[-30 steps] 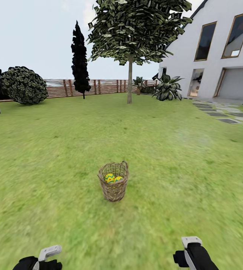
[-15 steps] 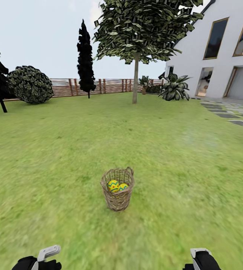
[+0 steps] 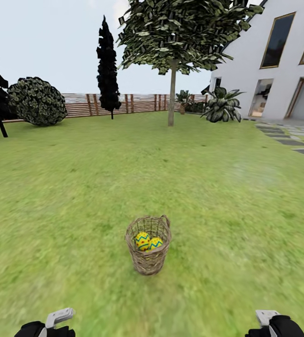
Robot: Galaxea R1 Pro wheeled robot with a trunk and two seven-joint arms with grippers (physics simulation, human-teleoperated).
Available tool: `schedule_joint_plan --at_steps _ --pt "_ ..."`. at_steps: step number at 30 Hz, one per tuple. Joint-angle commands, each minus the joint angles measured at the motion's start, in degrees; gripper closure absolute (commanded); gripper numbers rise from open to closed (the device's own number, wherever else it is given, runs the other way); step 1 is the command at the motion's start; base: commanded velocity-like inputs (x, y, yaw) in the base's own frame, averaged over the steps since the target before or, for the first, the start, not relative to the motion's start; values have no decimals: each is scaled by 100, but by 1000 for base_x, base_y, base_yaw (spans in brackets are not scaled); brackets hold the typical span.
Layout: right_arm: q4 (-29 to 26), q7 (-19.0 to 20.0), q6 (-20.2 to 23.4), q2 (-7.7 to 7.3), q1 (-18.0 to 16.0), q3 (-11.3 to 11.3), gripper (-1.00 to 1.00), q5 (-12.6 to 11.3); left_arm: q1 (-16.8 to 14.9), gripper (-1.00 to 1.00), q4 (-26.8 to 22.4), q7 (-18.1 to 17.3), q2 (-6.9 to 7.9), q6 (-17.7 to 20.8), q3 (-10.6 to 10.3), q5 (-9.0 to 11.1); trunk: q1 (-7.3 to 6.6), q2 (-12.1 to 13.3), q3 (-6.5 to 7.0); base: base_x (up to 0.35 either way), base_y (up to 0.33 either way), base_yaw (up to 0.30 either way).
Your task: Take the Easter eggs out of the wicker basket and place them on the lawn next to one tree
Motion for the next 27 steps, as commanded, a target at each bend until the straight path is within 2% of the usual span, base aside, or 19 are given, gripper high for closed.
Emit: schedule_joint_plan --at_steps 1,4,13,18,23,25,27 --pt "44 -114 -61 -8 -1 -8 -100 -41 -3 -100 119 3 37 19 16 32 3 -3 -16 348 0 108" --pt "72 -217 -157 -11 -2 -11 -100 -50 -3 -100 208 2 88 11 11 29 3 -3 -43 348 0 119" --pt "88 -253 -195 -5 -1 7 -100 -55 -3 -100 235 -10 62 1 -25 23 3 -3 -122 340 0 134" --pt "85 -253 -201 -8 -1 2 -100 -66 -3 -100 187 -42 74 26 -20 40 3 -3 -133 75 0 8" --pt "100 -248 -200 1 -1 13 -100 -68 -3 -100 180 -37 107 36 -19 22 3 -3 -128 8 0 -223" --pt "211 -250 -204 4 -1 19 -100 -70 -3 -100 177 -37 193 43 -20 -40 3 -3 -128 1 0 -230" --pt "359 -252 -208 11 -1 21 -100 -81 -3 -100 166 -62 493 47 -15 -200 3 -3 -128 0 0 -90"
